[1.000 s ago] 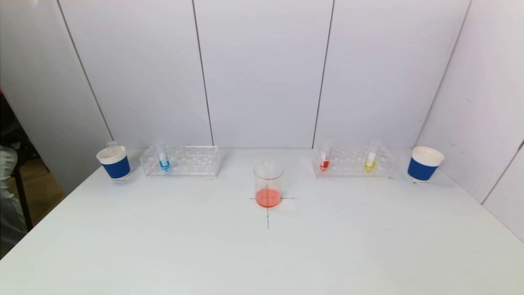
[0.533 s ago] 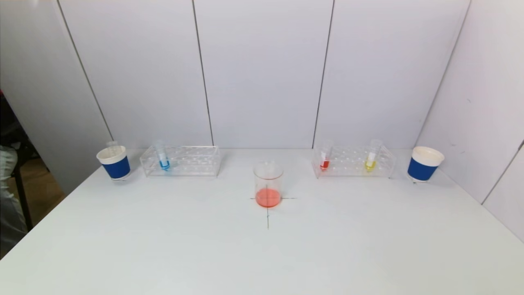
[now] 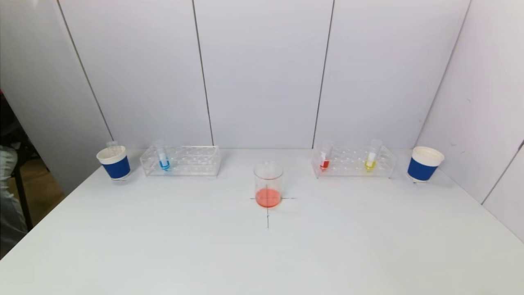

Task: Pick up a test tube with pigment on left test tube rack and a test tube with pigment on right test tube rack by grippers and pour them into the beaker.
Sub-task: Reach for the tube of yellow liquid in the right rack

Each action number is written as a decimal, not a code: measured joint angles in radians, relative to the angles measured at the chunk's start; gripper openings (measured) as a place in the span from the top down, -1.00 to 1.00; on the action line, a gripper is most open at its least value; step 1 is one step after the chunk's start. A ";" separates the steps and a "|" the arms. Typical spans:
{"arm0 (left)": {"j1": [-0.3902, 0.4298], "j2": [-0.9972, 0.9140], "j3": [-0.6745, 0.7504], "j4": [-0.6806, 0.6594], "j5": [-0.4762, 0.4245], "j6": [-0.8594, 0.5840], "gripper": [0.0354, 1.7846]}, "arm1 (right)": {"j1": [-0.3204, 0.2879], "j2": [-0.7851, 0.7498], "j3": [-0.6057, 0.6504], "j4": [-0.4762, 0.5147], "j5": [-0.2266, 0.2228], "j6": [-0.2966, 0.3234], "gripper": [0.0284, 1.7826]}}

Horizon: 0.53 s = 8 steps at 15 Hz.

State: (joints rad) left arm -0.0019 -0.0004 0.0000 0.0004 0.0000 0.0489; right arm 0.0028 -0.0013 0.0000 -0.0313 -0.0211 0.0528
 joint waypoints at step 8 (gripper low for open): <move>0.001 0.000 0.000 0.000 0.000 0.000 -0.98 | 0.000 0.000 0.000 -0.002 0.003 -0.020 -0.99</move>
State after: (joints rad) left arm -0.0013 0.0000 0.0000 0.0004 0.0000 0.0485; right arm 0.0032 -0.0013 0.0000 -0.0336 -0.0183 0.0332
